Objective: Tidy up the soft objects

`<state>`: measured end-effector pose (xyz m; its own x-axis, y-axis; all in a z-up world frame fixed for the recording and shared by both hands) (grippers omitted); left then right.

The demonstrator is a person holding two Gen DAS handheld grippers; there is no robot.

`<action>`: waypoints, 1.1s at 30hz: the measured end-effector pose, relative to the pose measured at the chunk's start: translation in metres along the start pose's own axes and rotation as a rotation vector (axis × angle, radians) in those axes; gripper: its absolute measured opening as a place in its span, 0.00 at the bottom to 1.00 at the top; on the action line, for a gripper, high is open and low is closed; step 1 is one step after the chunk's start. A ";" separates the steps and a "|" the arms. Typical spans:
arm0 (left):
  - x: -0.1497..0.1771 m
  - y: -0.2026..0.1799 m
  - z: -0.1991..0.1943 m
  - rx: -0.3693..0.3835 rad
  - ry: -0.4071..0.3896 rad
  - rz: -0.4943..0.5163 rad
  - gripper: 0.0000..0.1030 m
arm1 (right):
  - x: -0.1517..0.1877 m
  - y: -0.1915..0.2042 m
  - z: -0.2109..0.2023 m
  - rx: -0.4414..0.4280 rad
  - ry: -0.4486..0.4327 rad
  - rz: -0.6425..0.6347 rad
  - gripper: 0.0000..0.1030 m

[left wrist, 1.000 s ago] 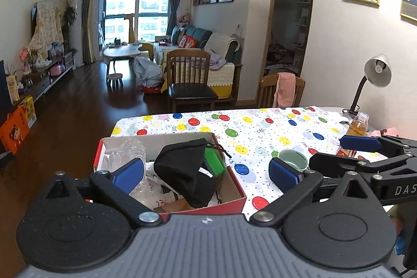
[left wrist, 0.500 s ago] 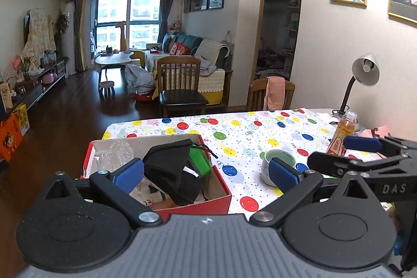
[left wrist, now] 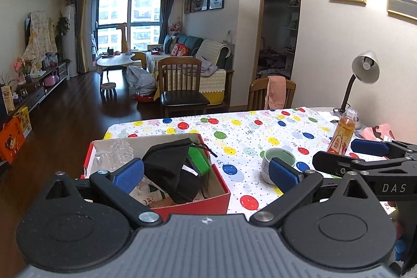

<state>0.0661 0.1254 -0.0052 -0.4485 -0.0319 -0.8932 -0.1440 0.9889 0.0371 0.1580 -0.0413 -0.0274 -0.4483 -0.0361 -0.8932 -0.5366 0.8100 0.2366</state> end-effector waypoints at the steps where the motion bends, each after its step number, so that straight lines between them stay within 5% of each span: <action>1: 0.000 -0.001 0.000 0.003 0.002 0.001 1.00 | 0.000 0.000 0.000 0.001 0.000 -0.002 1.00; 33: -0.002 -0.017 0.008 0.010 0.014 -0.005 1.00 | 0.000 -0.016 -0.001 0.001 0.028 0.005 1.00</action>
<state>0.0767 0.1094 -0.0078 -0.4605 -0.0385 -0.8868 -0.1374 0.9901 0.0283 0.1659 -0.0553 -0.0307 -0.4707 -0.0485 -0.8810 -0.5336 0.8108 0.2405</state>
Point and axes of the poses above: each gripper's, at about its wrist camera, not at the fingertips, and z roughly the way its jaws point, y to its left, x to its underside, the point moved 5 cm from there along z, roughly the way its jaws point, and after that the axes turned 6 degrees about z, right-handed, at the moved point
